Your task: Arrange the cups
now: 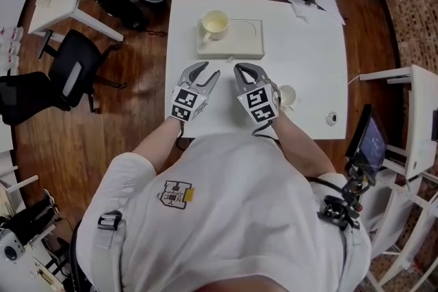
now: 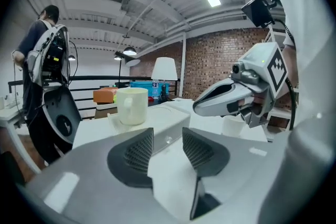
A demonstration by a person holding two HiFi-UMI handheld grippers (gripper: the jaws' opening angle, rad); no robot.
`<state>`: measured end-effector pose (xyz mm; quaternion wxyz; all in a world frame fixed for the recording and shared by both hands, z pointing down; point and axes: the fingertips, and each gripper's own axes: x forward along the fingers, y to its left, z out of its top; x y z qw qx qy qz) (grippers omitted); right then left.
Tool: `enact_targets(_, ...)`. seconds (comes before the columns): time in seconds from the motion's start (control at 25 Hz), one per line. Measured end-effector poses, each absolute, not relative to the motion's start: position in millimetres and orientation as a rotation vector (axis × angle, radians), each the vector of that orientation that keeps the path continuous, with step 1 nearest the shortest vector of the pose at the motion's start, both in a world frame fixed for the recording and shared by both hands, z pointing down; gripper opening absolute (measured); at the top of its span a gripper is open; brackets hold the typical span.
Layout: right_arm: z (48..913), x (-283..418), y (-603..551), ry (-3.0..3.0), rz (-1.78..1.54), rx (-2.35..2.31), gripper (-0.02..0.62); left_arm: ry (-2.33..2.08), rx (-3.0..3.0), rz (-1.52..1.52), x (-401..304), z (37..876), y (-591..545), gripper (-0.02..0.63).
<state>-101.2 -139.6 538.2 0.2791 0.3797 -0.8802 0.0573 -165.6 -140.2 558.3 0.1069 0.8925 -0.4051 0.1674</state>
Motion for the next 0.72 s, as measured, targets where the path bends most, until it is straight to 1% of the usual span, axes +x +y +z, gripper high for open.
enact_targets(0.2,558,-91,-82,-2.374,0.166,0.92,0.003,-1.086,2.597,0.533,-143,581,-77,0.166)
enact_targets(0.44,596,-57,-13,-2.322,0.176,0.82,0.002,-0.968,2.515,0.59,-119,610,-6,0.16)
enact_targets(0.52,610,-42,4,-2.297,0.176,0.798,0.002,-0.924,2.478,0.621,-110,622,16,0.131)
enact_targets(0.72,620,-28,22,-2.293,0.228,0.795,0.002,-0.961,2.439,0.683,-107,624,31,0.0)
